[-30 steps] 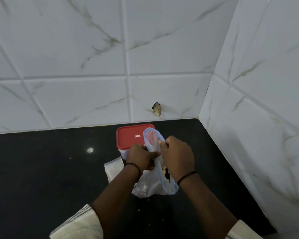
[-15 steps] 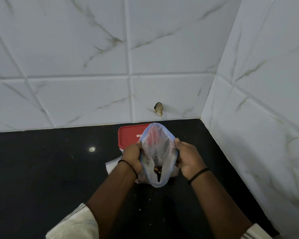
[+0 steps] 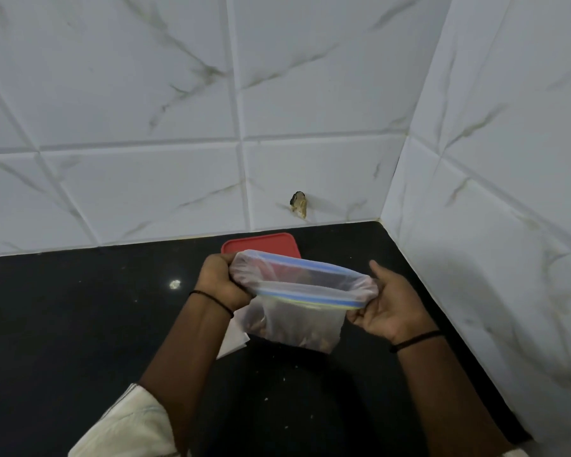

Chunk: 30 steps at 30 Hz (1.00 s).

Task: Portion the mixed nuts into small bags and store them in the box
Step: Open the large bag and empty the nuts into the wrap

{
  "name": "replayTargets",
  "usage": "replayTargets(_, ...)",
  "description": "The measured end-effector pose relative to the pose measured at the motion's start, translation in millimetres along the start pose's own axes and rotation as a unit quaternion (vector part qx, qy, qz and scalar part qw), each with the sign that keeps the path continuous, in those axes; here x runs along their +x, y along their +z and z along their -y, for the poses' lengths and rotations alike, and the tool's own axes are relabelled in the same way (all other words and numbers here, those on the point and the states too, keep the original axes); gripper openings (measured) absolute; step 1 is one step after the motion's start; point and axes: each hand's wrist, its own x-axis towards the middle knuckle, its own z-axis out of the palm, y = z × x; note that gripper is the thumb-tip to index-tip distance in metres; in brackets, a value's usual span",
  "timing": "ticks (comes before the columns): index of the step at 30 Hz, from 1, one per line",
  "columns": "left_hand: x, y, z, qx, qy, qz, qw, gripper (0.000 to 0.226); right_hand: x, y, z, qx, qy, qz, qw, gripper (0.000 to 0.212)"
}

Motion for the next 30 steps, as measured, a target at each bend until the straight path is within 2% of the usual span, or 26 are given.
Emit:
replayTargets(1,-0.9,1.2,1.0,0.014,0.004,-0.008,1.000,0.025,-1.6,2.2,-0.6,-0.012,-0.001,-0.005,1.000,0.035)
replayTargets(2,0.7,2.7,3.7,0.034,0.003,0.007,0.999,0.031,-0.4,2.9,-3.4,-0.039,-0.010,-0.017,0.999,0.033)
replayTargets(5,-1.5,5.7,9.6,0.091,-0.002,-0.005,0.996,0.023,5.9,-1.1,-12.2,-0.169,-0.073,-0.088,0.979,0.021)
replayTargets(6,-0.6,6.7,10.2,0.109,-0.005,0.000,0.994,0.021,8.0,-4.6,-12.3,-0.241,-0.121,-0.117,0.956,0.020)
replayTargets(7,1.4,7.4,9.5,0.127,0.002,-0.006,0.992,0.017,9.2,-8.8,-10.7,-0.342,-0.174,-0.136,0.914,0.024)
replayTargets(9,0.6,11.9,9.6,0.158,0.010,-0.009,0.987,0.020,8.7,-12.7,-5.5,-0.540,-0.263,-0.167,0.782,0.030)
replayTargets(10,1.0,13.8,10.1,0.176,0.015,-0.010,0.984,0.023,6.5,-10.7,-2.5,-0.581,-0.305,-0.167,0.735,0.023)
replayTargets(11,-0.5,17.1,10.9,0.197,0.024,-0.010,0.980,0.024,1.4,-5.0,0.2,-0.586,-0.342,-0.144,0.720,0.011)
replayTargets(12,-0.9,20.0,11.7,0.211,0.029,-0.011,0.977,0.025,-0.4,1.5,0.2,-0.578,-0.367,-0.103,0.722,0.006)
replayTargets(14,1.2,24.1,12.3,0.226,0.042,-0.009,0.973,0.029,-4.0,20.1,-2.4,-0.571,-0.383,-0.012,0.726,0.022)
replayTargets(15,-0.6,27.4,13.1,0.230,0.049,-0.009,0.972,0.031,-6.8,30.4,-6.1,-0.587,-0.382,0.021,0.714,0.025)
replayTargets(17,-2.3,34.3,12.9,0.230,0.058,-0.006,0.971,0.032,-6.3,45.6,-19.8,-0.652,-0.383,0.046,0.653,0.021)
replayTargets(19,-2.7,40.0,12.7,0.225,0.071,-0.003,0.972,0.037,-1.2,53.4,-34.0,-0.694,-0.411,0.015,0.591,0.021)
replayTargets(20,0.7,41.5,14.4,0.252,0.097,-0.012,0.963,0.038,2.1,54.3,-39.0,-0.702,-0.425,-0.010,0.572,0.023)
replayTargets(22,7.0,42.3,20.2,0.352,0.192,-0.053,0.915,0.038,7.4,55.1,-46.1,-0.697,-0.441,-0.050,0.563,0.027)
replayTargets(24,11.6,39.4,26.9,0.450,0.293,-0.087,0.839,0.045,11.0,54.6,-47.2,-0.692,-0.432,-0.070,0.574,0.026)
replayTargets(26,14.4,32.7,33.0,0.498,0.346,-0.117,0.786,0.051,13.1,53.9,-45.1,-0.685,-0.415,-0.086,0.592,0.021)
replayTargets(28,14.8,23.7,38.2,0.508,0.357,-0.157,0.768,0.051,15.4,52.9,-43.0,-0.672,-0.404,-0.105,0.612,0.019)
replayTargets(30,13.8,14.5,45.3,0.504,0.340,-0.180,0.774,0.047,18.5,50.6,-40.4,-0.640,-0.404,-0.127,0.642,0.021)
